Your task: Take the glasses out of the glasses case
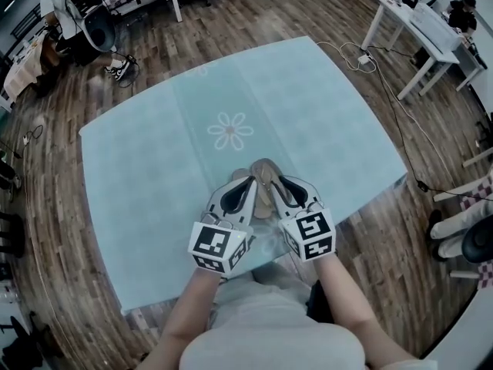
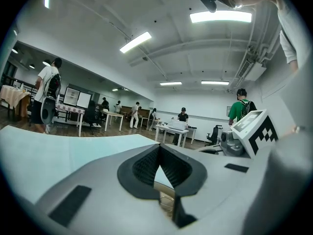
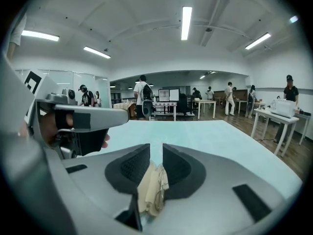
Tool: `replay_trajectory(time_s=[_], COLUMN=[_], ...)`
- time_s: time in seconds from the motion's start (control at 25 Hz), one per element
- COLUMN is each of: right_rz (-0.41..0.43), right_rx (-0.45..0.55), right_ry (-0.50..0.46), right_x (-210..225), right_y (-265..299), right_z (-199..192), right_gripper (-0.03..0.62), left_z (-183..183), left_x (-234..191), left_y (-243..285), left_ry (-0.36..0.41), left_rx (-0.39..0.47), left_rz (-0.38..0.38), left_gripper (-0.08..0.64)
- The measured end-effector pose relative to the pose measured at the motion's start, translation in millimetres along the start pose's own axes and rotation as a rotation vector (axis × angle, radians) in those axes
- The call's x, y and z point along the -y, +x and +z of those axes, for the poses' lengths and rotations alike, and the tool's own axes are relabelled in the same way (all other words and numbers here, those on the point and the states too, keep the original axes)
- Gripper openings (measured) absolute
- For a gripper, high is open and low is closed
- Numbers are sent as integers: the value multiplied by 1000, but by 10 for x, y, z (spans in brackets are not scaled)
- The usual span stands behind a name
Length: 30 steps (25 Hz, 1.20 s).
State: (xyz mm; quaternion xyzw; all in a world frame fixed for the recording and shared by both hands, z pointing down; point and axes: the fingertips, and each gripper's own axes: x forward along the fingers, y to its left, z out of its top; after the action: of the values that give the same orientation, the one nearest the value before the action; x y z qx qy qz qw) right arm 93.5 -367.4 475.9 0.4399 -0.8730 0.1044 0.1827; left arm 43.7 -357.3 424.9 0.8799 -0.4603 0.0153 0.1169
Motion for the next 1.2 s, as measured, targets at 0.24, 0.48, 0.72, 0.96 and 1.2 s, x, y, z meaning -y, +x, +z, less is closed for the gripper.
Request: replay_trajectory(time_s=[0.24, 0.48, 0.72, 0.96, 1.2], right_rz=[-10, -11, -18, -38, -64], right_rx=[-81, -187, -294, -363, -471], right_ry=[-5, -12, -14, -41, -85], right_x=[-37, -34, 15, 63, 106], right_y=[159, 337, 516, 616, 702], right_z=[-258, -592, -917, -1090, -1260], right_gripper=[86, 84, 83, 74, 66], left_z=[-117, -252, -383, -444, -522], left_x=[-67, -134, -255, -316, -442], left_y=[24, 52, 111, 167, 125], left_ry=[-14, -38, -65, -79, -98], left_rx=[-29, -58, -88, -100, -106], left_rz=[-17, -25, -25, -26, -21], left_gripper=[8, 8, 8, 8, 8])
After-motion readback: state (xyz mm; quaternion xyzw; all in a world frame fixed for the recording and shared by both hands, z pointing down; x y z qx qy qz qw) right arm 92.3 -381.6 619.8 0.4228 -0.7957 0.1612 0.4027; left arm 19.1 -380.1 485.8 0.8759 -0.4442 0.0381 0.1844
